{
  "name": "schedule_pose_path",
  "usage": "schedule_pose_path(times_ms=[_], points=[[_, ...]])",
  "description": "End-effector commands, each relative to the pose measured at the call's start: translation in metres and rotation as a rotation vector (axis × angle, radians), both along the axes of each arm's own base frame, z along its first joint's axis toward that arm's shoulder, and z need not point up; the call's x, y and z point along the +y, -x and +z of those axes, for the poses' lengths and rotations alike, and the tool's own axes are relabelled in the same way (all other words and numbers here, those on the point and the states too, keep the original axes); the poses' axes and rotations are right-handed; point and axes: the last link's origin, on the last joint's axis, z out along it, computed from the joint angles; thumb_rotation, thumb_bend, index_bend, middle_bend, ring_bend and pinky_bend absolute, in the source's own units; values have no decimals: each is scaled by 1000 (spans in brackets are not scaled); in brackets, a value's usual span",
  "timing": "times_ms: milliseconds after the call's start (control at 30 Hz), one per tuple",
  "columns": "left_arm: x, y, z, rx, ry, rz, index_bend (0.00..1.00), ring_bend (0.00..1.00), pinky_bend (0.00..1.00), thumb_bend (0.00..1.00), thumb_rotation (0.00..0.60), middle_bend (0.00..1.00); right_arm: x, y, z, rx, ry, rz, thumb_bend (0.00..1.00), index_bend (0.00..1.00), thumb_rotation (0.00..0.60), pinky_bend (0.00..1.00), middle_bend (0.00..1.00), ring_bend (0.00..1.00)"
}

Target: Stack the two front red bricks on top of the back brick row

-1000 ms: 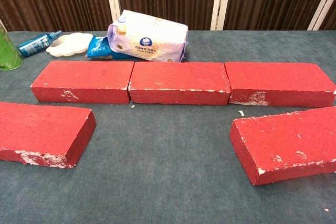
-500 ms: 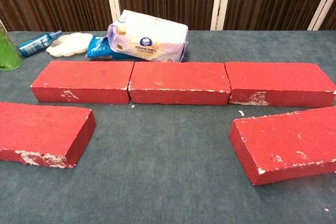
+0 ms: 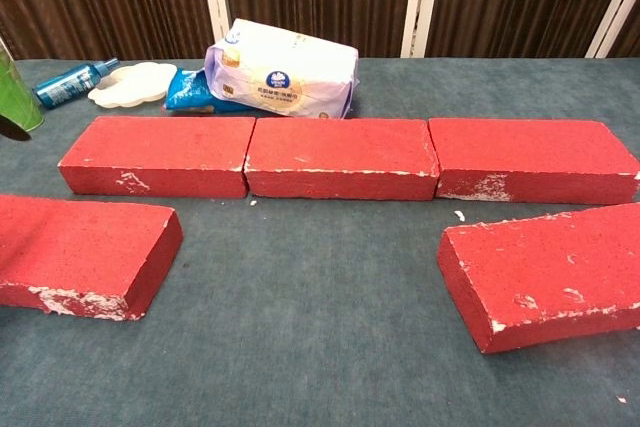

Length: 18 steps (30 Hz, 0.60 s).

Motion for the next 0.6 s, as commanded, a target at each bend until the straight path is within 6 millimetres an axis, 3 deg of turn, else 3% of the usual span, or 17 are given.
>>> schedule_pose_path(times_ms=[33,600], points=[[6,-18,-21,-6,52,-19,0,0,8,0,600,0,0,0,0,-1,-1,0,0,129,600,0,54,0],[25,-27,-55,-8,63,38,0,0,8,0,600,0,0,-1,-4,7,-16,-2,0,129,600,0,54,0]])
